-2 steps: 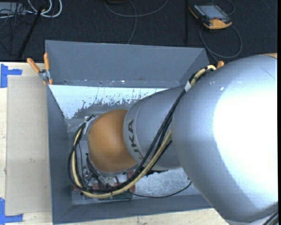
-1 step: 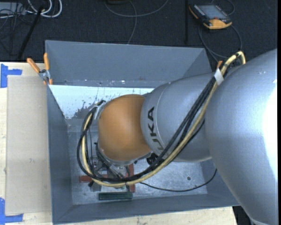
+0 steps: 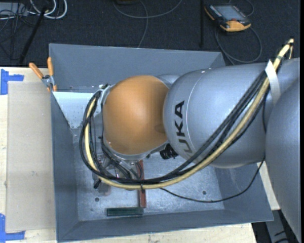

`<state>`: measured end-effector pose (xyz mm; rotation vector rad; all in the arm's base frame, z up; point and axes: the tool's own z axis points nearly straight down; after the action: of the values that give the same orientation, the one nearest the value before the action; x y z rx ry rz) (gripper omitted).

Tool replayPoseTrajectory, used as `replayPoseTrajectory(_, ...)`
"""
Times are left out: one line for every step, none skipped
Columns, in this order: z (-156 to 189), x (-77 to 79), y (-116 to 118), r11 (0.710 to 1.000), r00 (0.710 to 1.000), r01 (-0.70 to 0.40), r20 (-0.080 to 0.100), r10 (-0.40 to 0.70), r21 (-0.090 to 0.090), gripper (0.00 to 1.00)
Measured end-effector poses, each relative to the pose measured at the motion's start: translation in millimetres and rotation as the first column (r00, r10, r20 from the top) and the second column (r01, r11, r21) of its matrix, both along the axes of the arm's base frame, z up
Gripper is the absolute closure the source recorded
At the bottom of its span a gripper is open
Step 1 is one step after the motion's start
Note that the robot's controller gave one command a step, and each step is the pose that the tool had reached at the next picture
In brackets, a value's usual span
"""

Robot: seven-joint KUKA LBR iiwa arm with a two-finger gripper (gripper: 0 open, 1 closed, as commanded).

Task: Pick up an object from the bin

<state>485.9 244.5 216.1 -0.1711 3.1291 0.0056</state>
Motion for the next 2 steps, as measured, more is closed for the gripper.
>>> replayPoseTrajectory(-46.9,-10.2,-44.7,0.996,0.995,-0.094,-0.013,0.094,-0.007,1.00)
replayPoseTrajectory(-59.9,-5.8,-33.7,0.972,0.972,-0.234,-0.010,0.234,-0.004,1.00)
